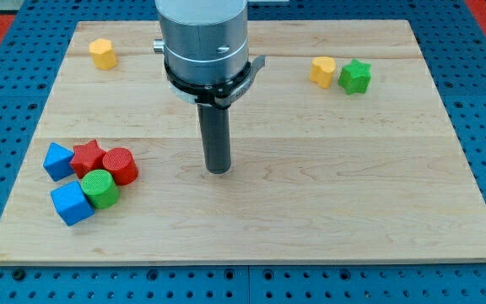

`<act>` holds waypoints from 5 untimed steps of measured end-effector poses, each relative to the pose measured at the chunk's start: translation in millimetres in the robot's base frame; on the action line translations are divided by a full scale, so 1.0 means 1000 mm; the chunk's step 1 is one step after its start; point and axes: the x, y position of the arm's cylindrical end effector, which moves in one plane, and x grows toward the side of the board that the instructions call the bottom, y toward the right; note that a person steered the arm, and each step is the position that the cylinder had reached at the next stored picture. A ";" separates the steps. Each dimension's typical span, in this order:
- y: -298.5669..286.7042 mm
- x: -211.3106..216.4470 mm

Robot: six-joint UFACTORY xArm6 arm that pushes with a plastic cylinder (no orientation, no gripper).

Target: Push your arm towards center right

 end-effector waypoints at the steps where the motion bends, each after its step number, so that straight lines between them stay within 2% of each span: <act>1: 0.000 0.011; 3: -0.010 0.047; 5: -0.083 0.050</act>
